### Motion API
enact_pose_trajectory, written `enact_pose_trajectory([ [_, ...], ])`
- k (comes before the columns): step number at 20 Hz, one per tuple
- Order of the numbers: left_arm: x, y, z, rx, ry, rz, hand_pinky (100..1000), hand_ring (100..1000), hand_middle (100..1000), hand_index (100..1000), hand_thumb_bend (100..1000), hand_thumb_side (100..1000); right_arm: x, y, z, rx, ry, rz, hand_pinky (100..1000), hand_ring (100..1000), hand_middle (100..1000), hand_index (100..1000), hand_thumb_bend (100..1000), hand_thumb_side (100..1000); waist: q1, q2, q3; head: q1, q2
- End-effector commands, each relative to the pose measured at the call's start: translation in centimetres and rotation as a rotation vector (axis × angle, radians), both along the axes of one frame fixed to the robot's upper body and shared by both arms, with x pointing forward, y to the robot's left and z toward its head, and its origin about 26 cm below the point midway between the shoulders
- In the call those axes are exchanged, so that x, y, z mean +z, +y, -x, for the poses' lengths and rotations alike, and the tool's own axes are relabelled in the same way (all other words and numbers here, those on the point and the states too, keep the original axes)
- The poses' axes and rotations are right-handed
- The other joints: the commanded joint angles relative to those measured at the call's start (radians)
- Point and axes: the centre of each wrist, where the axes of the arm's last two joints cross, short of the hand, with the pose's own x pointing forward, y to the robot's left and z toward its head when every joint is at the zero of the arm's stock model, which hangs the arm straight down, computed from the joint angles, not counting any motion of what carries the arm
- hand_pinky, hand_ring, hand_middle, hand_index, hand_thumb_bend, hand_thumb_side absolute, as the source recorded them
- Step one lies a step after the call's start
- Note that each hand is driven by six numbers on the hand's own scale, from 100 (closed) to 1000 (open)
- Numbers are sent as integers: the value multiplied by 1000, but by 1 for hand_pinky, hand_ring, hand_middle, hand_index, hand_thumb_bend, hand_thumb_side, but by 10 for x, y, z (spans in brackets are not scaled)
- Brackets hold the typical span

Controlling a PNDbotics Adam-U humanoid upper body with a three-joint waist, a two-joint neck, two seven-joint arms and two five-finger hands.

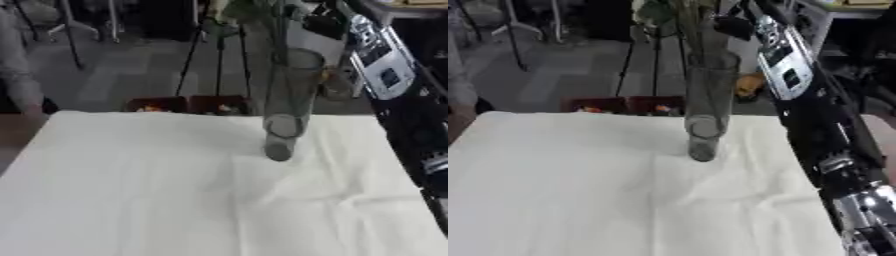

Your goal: Arrange flowers into the vase.

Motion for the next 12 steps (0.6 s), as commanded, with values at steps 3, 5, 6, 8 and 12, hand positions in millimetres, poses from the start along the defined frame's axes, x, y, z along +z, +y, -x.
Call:
enact_pose_trajectory([
  [3,9,4,5,18,-32,-22,788,933,940,970,100,1000,18,-9,12,-25,-46,15,918,943,891,661,461,753,2,-28,-2,3,-12],
  [5,9,4,5,18,-32,-22,788,933,940,970,100,1000,18,-9,12,-25,-45,15,918,943,891,661,461,753,2,-28,-2,3,-12],
  [6,9,4,5,18,-32,-22,788,933,940,970,100,1000,18,-9,12,-25,-45,15,918,943,891,661,461,753,2,-28,-2,3,-12],
  [8,9,4,5,18,-32,-22,788,933,940,970,100,1000,18,-9,12,-25,-45,15,918,943,891,661,461,753,2,-28,-2,3,-12],
  [12,9,4,5,18,-32,-22,788,933,940,970,100,1000,18,-9,12,-25,-45,15,918,943,891,661,461,753,2,-28,-2,3,-12],
])
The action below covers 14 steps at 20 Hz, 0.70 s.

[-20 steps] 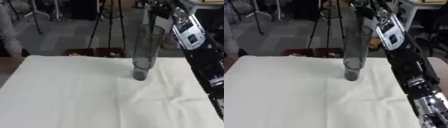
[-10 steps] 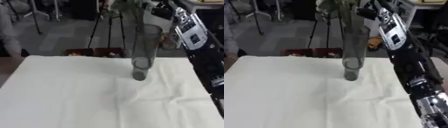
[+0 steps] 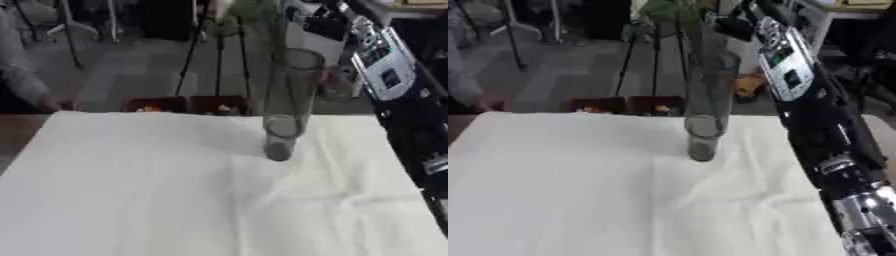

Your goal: Arrange flowers into the vase.

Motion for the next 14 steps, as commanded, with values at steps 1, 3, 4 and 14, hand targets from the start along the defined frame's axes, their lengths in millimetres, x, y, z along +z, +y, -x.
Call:
enact_pose_trajectory([
  [1,9,3,4,14,-32,-24,788,933,940,970,100,1000,19,-9,12,-19,-49,11,918,943,891,661,461,753,2,-28,0,3,-12],
  [3,10,3,4,13,-35,-23,788,933,940,970,100,1000,17,-5,9,-24,-42,6,915,939,880,625,450,708,3,-24,1,1,-13],
  [4,10,2,4,12,-37,-23,788,933,940,970,100,1000,17,-3,7,-30,-40,5,915,939,880,625,451,708,3,-22,1,2,-14],
  [14,10,2,4,13,-36,-21,788,933,940,970,100,1000,18,1,6,-49,-35,12,915,939,879,626,448,706,4,-25,-2,2,-15],
])
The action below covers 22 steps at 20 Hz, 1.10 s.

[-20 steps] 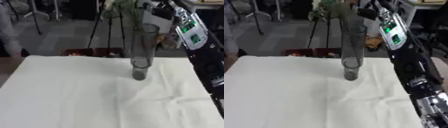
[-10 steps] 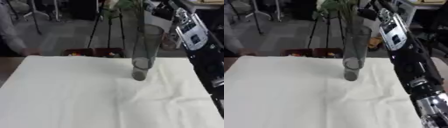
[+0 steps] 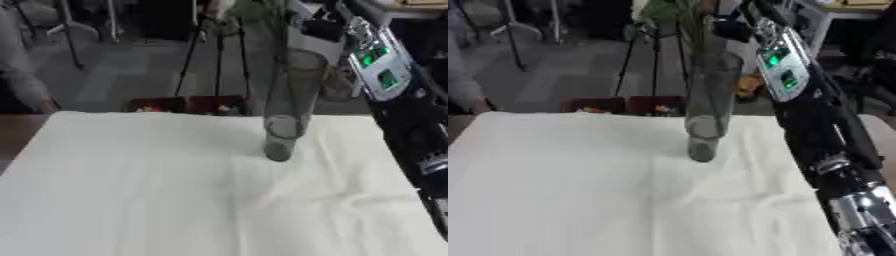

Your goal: Arrange flowers into the vase.

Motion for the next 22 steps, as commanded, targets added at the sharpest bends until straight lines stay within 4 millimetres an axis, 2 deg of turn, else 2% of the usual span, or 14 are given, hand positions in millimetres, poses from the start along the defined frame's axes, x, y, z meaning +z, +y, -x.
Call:
enact_pose_trajectory([
  [1,9,3,4,14,-32,-22,788,933,940,970,100,1000,18,-3,8,-15,-44,1,915,939,879,626,447,709,4,-26,-1,2,-13],
  [9,8,4,5,20,-28,-22,788,933,940,970,100,1000,19,-10,12,-28,-49,13,917,941,884,637,452,731,7,-32,-9,7,-6],
  [12,7,5,5,26,-25,-20,788,933,940,970,100,1000,22,-23,20,-40,-59,20,917,941,884,637,452,731,7,-37,-14,10,-4],
  [13,7,5,5,28,-25,-20,788,934,940,971,100,1000,21,-26,21,-44,-55,24,918,943,885,662,462,753,8,-39,-18,13,-4],
  [17,6,6,5,32,-24,-18,788,933,940,971,100,1000,17,-51,32,-63,-48,27,917,941,884,675,465,761,11,-47,-24,13,-3],
  [22,6,6,5,33,-23,-18,788,933,940,971,100,1000,16,-57,36,-64,-47,18,917,941,884,677,465,763,12,-49,-25,12,-3],
])
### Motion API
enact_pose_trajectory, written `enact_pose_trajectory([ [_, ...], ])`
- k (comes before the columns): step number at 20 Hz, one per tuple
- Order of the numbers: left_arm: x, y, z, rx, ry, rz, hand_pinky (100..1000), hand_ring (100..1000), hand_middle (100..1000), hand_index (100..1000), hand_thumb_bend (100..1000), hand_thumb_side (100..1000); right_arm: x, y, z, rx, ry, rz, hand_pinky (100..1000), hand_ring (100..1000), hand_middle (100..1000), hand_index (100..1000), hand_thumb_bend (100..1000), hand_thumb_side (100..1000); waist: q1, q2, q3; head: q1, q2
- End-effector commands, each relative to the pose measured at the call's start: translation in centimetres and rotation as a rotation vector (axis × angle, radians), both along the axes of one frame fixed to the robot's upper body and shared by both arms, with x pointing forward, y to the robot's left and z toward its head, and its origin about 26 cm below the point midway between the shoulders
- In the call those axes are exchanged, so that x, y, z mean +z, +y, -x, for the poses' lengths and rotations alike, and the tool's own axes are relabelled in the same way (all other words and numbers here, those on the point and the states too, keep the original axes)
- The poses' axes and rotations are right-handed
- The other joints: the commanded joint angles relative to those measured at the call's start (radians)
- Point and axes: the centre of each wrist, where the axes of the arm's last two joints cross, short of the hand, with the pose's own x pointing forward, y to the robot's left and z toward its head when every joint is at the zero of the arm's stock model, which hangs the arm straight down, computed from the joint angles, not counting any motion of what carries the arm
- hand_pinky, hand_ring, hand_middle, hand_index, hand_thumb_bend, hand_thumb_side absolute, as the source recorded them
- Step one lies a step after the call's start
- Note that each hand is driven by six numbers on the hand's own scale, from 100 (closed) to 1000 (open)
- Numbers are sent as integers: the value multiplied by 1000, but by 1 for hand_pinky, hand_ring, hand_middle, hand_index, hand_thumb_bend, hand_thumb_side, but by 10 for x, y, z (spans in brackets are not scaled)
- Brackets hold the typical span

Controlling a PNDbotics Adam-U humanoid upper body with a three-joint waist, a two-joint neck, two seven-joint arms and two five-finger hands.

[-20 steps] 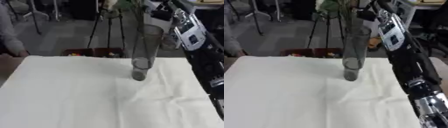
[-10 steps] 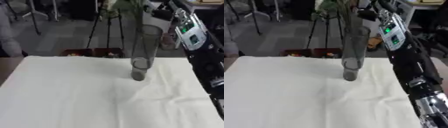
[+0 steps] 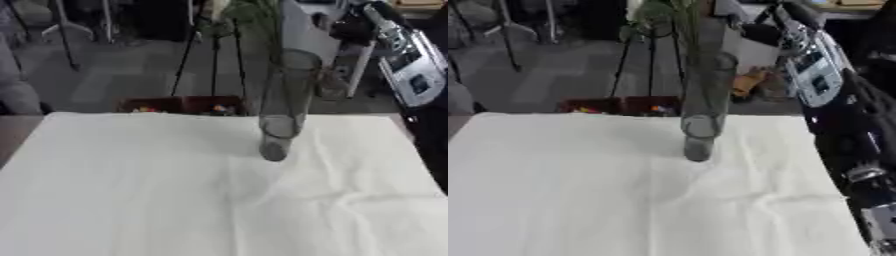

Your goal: Arrange flowers into the vase.

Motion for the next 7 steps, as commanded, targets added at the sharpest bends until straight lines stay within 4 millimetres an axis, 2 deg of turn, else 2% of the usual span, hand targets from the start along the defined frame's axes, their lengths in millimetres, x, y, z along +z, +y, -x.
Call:
enact_pose_trajectory([
  [1,9,3,4,15,-28,-22,788,933,940,971,100,1000,20,-10,15,-12,-53,4,917,941,884,677,465,763,11,-42,0,1,-4],
  [6,9,3,4,15,-28,-22,788,933,940,971,100,1000,20,-10,15,-11,-53,3,917,941,884,677,465,763,11,-42,0,1,-4],
  [7,9,3,4,14,-29,-22,787,933,940,971,100,1000,19,-10,15,-13,-53,2,913,941,882,694,234,778,12,-43,-1,1,-5],
])
